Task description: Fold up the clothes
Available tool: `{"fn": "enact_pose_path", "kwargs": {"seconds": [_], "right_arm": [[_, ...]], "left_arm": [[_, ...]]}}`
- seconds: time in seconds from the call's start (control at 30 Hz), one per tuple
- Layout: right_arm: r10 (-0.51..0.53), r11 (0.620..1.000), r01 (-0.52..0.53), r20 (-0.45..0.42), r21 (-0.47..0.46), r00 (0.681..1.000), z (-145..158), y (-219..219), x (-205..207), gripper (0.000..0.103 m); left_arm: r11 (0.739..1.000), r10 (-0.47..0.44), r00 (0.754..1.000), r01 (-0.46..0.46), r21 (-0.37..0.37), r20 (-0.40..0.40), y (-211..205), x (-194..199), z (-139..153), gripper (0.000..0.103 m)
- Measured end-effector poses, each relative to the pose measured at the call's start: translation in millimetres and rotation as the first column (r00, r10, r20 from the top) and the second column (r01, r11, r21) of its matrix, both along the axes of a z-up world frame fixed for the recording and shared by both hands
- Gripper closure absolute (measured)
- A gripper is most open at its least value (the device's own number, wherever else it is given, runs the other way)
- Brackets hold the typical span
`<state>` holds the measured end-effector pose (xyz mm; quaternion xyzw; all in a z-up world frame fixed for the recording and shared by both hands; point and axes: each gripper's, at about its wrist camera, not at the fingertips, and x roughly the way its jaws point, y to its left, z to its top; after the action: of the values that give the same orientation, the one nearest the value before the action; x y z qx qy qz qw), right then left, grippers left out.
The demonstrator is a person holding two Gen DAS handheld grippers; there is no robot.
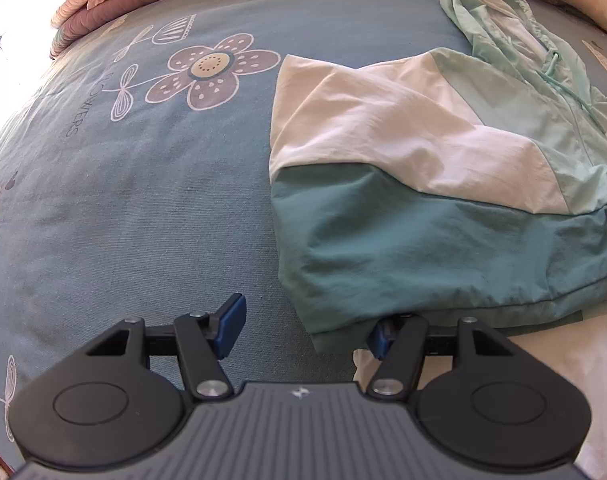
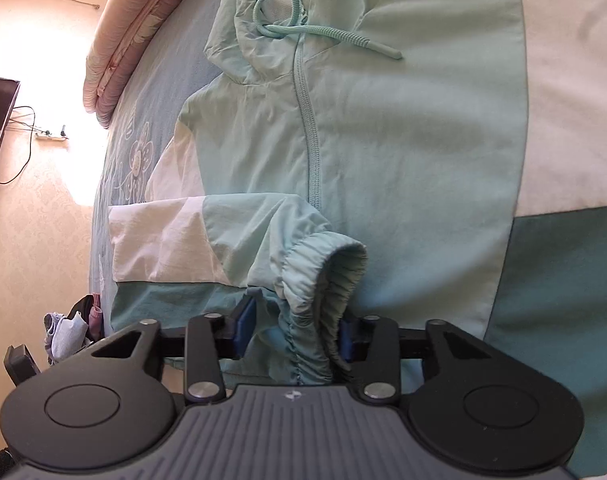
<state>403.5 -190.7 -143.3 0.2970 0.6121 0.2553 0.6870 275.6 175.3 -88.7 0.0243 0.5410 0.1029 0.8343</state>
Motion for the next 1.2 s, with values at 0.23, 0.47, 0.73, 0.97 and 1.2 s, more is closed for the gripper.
{"fn": "enact_pose_path", "kwargs": {"seconds": [0.23,0.47,0.73,0.97,1.2], "right_arm": [[-0.006,1.0,0.006,0.053,0.001,0.999,31,-4,1,0.085],[-0.037,0.997,0.022,0.192,0.079,0.981,112,-11,22,0.085],[-0.017,1.0,0.015,0.28,0.012,0.96,170,-16,47,0.086],[-0.031,0.989,0.066,0.25,-0.134,0.968,159,-30,42,0.086],[-0.028,0.911,0.107,0.198,-0.398,0.98,108,-45,27,0.085]], "left_arm": [[0.999,-0.011,1.0,0.011,0.031,-0.001,-4,-1,1,0.041],[0.996,0.023,0.999,-0.025,0.085,0.029,-20,-3,0,0.041],[0.992,0.081,0.991,-0.091,0.09,0.107,-34,-7,8,0.041],[0.974,0.06,0.993,-0.081,0.211,0.106,-43,0,2,0.039],[0.936,0.01,0.997,-0.035,0.349,0.073,-41,-8,-8,0.039]]}}
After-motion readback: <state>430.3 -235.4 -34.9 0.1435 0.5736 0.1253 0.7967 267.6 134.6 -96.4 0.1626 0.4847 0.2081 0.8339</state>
